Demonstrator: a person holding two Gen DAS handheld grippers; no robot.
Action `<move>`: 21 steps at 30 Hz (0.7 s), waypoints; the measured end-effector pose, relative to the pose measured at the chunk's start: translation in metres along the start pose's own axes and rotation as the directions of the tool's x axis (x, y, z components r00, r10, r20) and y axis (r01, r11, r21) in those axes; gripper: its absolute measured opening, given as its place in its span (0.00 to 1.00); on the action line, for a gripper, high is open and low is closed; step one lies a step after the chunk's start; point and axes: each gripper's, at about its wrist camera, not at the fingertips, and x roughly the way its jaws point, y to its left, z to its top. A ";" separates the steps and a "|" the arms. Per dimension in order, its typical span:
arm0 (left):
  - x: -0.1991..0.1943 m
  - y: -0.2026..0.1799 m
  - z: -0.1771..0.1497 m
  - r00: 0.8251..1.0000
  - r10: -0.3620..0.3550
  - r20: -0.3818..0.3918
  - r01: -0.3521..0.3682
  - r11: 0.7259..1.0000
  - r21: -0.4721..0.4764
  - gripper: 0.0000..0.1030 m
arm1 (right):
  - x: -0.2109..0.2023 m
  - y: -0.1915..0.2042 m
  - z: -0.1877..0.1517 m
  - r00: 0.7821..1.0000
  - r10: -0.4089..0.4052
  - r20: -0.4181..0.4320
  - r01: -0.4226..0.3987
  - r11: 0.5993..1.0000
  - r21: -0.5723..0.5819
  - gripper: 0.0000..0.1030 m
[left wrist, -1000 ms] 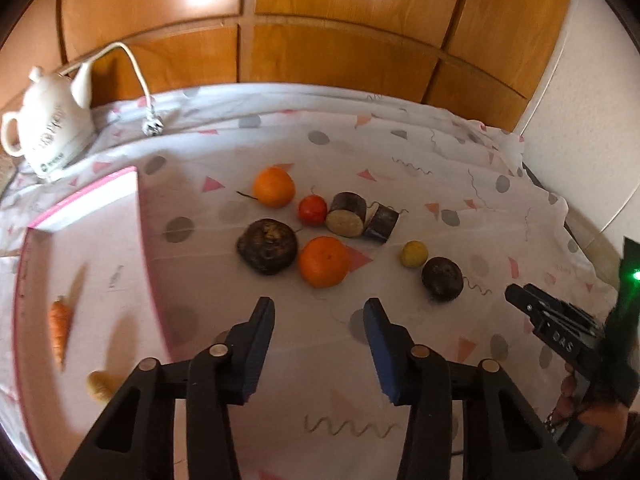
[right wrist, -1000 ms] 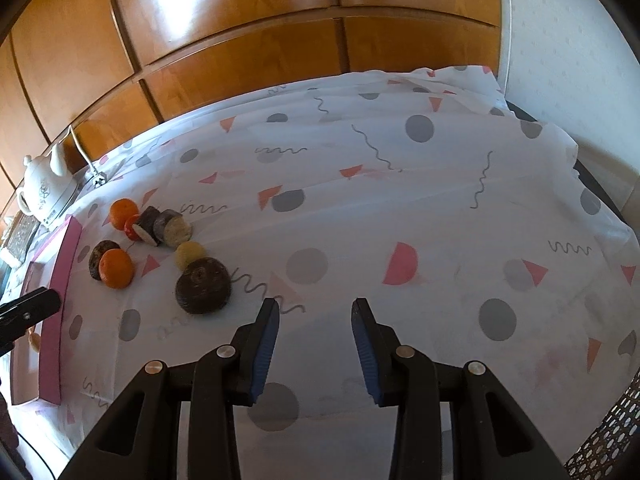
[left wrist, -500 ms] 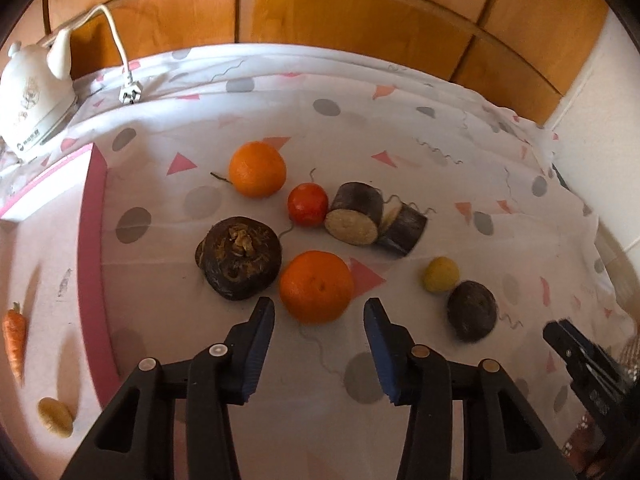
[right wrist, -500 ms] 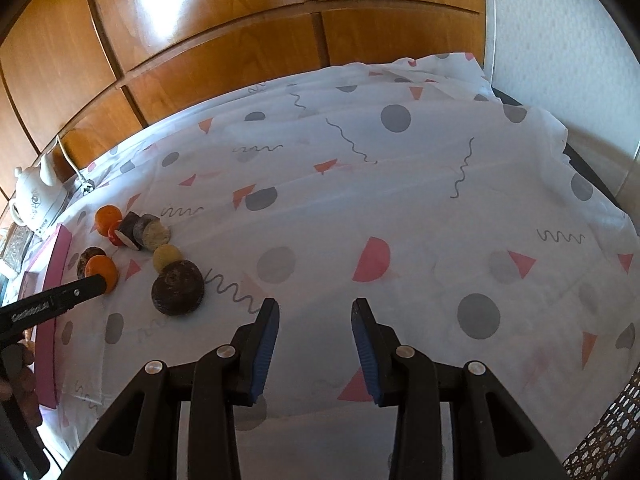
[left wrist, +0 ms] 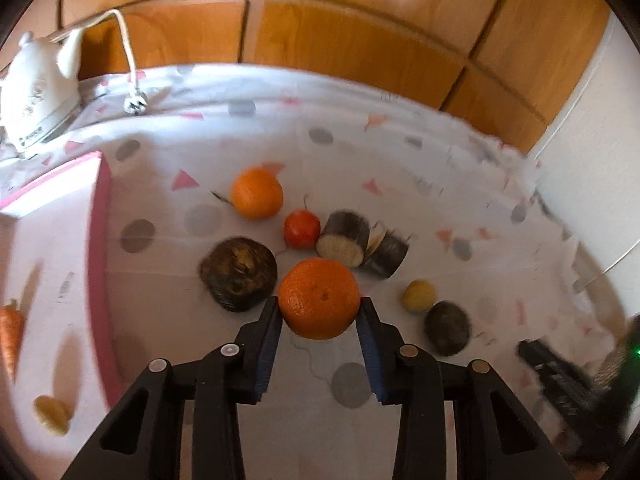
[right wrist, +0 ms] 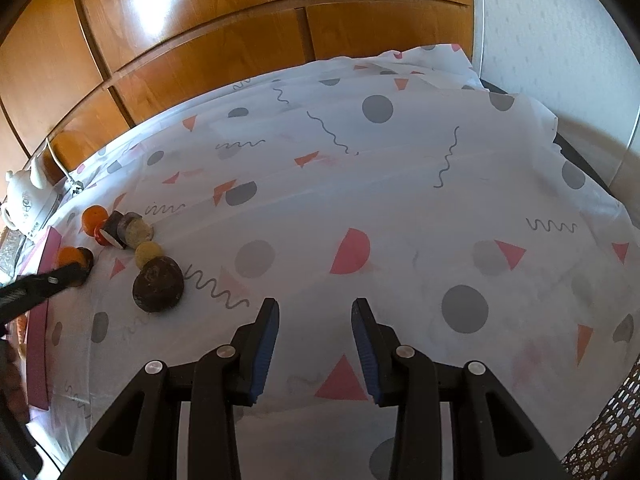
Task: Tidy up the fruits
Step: 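Carry the orange with the left tool into the tray and release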
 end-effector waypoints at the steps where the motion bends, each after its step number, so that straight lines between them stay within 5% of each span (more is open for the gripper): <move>1: -0.008 0.003 0.002 1.000 -0.004 0.017 0.004 1.000 -0.010 0.37 | 0.001 0.001 0.000 1.000 -0.001 -0.002 0.001 1.000 -0.002 0.37; 12: -0.064 0.085 0.019 0.986 0.110 0.128 -0.085 0.979 -0.184 0.37 | -0.002 0.010 -0.002 1.000 0.002 0.005 -0.002 1.000 -0.021 0.37; 21: -0.047 0.146 0.019 0.967 0.247 0.071 -0.220 0.938 -0.266 0.37 | -0.004 0.013 -0.004 1.000 -0.007 0.004 0.007 1.000 -0.029 0.37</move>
